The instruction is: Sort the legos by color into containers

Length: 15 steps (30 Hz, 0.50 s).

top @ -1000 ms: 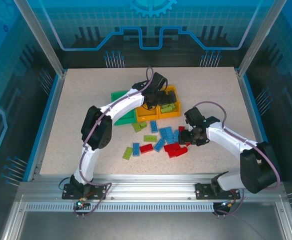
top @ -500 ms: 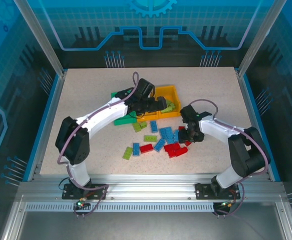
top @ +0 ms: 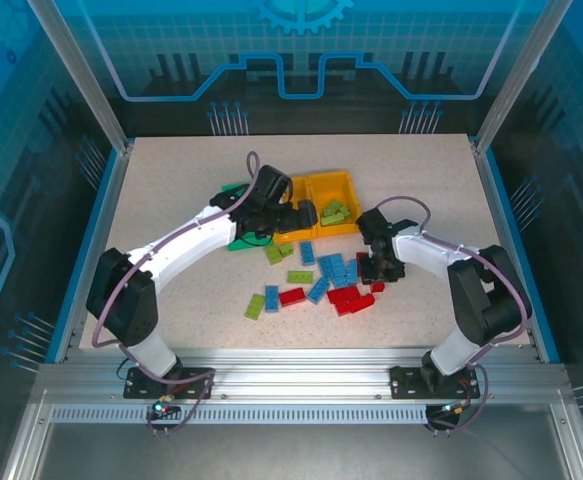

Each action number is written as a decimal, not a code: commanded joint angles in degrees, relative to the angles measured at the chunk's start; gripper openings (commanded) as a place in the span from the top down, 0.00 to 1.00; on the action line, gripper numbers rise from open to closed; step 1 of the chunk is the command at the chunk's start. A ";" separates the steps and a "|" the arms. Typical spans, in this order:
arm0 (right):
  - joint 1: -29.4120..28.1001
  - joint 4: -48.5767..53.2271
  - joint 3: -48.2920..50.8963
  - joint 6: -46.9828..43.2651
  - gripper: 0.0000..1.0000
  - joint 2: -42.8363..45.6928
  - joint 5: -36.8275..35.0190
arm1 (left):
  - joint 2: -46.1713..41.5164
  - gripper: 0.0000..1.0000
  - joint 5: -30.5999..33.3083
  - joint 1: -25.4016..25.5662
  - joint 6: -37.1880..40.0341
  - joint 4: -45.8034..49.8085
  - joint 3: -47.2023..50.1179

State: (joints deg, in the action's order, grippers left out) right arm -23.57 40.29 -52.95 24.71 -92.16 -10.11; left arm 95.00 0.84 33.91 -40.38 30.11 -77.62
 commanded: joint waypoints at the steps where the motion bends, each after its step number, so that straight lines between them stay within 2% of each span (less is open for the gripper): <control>1: 0.44 2.43 0.51 1.71 0.69 3.85 -1.10 | -2.39 0.01 1.39 -0.35 0.16 -0.05 1.95; 8: 0.46 7.57 -8.36 1.68 0.70 8.80 -0.47 | -5.41 0.01 3.74 -1.12 0.39 0.91 6.28; 12: 0.47 6.40 -15.83 3.54 0.69 8.05 6.32 | -8.60 0.01 5.52 -1.88 0.31 1.60 10.02; 15: 0.37 2.26 -20.71 6.93 0.69 4.78 14.94 | -11.08 0.01 6.16 -2.35 0.23 1.60 13.41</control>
State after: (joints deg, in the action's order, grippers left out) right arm -23.53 44.95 -70.08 27.94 -85.12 -4.19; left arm 86.78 4.86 32.23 -40.40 30.44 -66.74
